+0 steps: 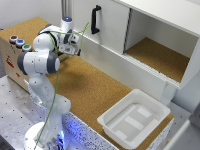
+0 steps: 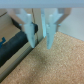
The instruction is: Grasp the drawer handle and close it
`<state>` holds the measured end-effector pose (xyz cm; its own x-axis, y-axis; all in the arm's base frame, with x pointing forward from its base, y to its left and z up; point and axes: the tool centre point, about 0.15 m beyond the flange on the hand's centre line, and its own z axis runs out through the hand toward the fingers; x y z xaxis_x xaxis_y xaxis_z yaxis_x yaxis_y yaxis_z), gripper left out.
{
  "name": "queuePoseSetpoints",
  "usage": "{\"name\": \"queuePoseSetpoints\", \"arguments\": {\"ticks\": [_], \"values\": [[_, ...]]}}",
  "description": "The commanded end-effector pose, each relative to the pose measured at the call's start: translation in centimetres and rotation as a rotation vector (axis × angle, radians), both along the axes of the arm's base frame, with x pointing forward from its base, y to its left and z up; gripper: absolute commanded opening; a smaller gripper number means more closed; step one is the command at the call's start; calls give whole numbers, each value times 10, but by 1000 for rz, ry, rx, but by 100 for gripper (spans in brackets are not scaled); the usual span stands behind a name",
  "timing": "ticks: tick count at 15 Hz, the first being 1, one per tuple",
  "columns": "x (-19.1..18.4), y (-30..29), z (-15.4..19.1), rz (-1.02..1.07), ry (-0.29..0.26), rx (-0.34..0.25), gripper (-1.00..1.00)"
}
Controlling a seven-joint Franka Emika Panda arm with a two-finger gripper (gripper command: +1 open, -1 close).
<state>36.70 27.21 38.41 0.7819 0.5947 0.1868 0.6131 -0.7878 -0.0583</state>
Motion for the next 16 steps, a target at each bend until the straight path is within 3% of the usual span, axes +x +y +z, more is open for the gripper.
{"name": "queuePoseSetpoints", "arguments": {"ticks": [1, 10, 13, 16], "values": [[-8, -12, 13, 44, -7, -10, 100], [-8, -5, 11, 25, -11, -5, 100], [8, 25, 51, 145, -58, 11, 100], [18, 60, 82, 283, -77, -23, 100]]}}
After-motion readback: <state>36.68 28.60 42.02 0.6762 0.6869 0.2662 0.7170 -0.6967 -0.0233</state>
